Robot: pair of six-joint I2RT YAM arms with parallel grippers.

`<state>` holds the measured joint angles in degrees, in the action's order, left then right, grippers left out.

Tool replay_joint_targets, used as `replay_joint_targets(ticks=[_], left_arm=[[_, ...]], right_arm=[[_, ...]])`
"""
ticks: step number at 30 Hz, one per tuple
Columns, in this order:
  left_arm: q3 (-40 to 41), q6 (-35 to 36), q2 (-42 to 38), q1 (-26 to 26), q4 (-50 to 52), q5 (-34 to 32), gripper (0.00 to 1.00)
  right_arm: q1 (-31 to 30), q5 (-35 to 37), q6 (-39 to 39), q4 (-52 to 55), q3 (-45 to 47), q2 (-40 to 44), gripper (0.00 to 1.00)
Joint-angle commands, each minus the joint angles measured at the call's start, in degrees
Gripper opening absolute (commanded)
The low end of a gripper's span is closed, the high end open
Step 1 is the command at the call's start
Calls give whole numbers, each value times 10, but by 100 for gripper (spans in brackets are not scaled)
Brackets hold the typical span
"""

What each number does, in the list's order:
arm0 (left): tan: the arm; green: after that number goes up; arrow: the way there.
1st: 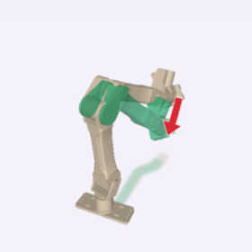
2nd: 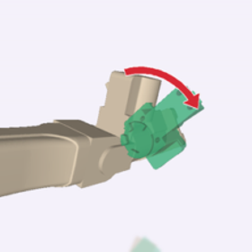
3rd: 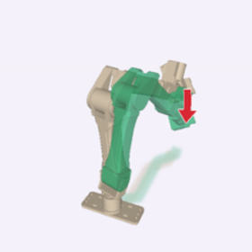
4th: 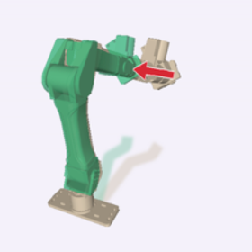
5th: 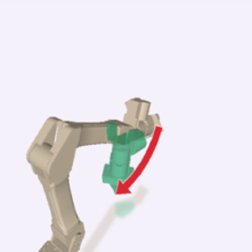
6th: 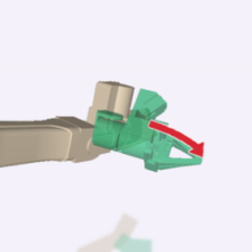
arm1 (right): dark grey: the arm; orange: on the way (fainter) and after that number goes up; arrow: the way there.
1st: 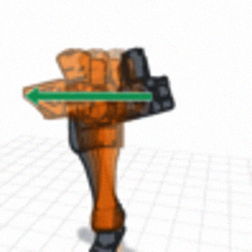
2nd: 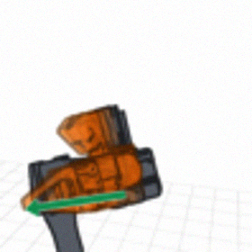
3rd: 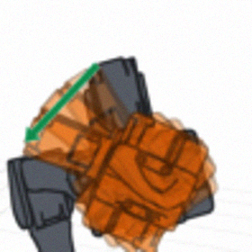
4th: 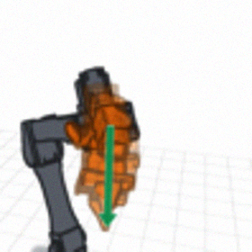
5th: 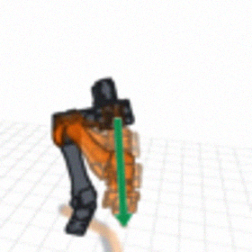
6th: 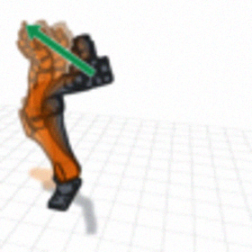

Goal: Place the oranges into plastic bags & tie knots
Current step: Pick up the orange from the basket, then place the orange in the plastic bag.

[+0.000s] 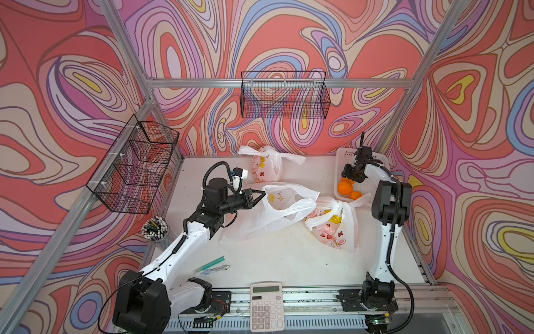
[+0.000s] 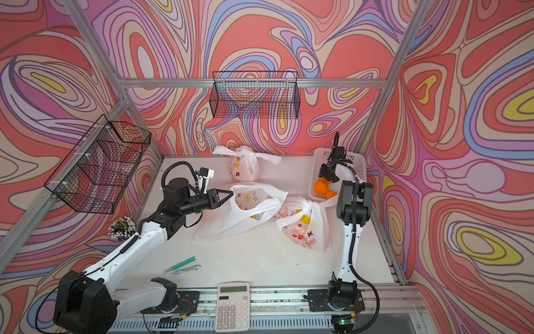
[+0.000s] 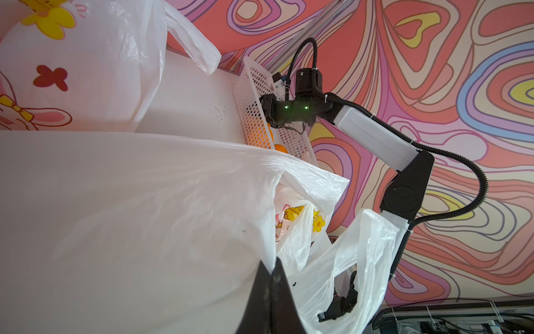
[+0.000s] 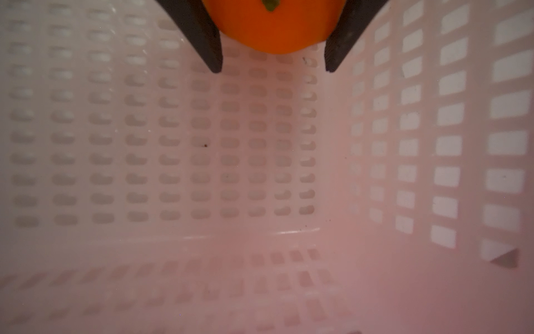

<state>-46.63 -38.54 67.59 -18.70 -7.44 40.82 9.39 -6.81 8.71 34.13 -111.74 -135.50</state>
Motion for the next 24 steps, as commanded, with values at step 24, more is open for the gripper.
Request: replay_joint_targets(ticks=[24], left_arm=[[-8,-6,9,2,-23,16,0]], right_arm=[[-20,-257,59,-121,397,526,42]])
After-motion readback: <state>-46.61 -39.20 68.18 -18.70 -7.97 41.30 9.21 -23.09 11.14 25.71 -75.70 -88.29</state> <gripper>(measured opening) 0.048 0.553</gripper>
